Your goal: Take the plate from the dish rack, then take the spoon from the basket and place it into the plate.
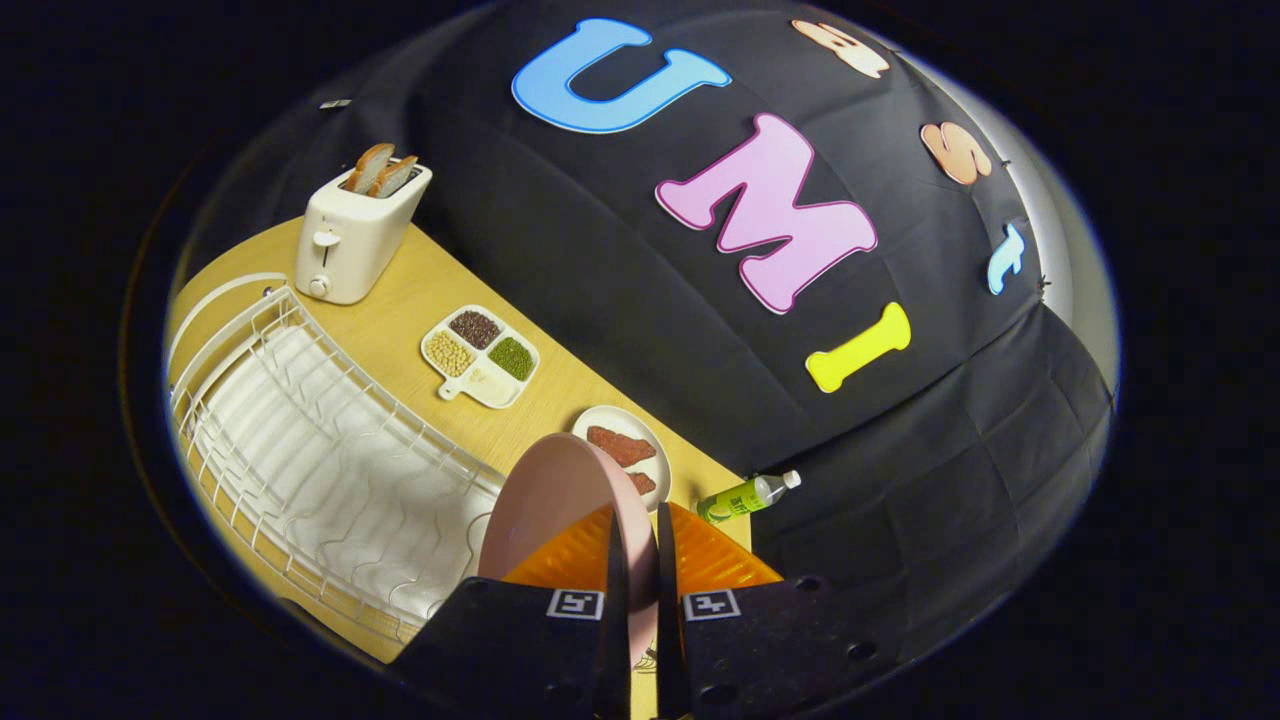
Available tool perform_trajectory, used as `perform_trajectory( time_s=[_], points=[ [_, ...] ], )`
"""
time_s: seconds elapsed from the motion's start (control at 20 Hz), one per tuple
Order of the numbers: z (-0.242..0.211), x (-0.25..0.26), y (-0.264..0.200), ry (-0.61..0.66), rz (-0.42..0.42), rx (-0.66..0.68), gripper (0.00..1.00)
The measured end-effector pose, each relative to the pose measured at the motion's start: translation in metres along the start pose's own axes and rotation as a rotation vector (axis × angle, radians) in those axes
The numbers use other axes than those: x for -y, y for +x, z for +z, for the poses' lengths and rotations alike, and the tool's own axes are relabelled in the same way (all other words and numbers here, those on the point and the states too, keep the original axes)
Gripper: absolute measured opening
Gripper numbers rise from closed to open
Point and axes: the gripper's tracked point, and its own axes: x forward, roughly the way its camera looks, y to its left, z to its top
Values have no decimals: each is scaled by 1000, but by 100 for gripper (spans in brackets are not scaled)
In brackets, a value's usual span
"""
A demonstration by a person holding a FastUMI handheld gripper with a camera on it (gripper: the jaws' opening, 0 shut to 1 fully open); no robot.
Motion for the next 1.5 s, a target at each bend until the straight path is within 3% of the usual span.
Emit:
perform_trajectory(
  time_s=[0.4, 0.85, 1.25, 1.5],
  points=[
    [-11, 33, -55, 236, 124, 50, 14],
    [-79, 42, -126, 597, 350, 10, 14],
    [-190, -26, -158, 854, 527, -248, 14],
    [-239, -70, -152, 923, 587, -356, 14]
  ],
)
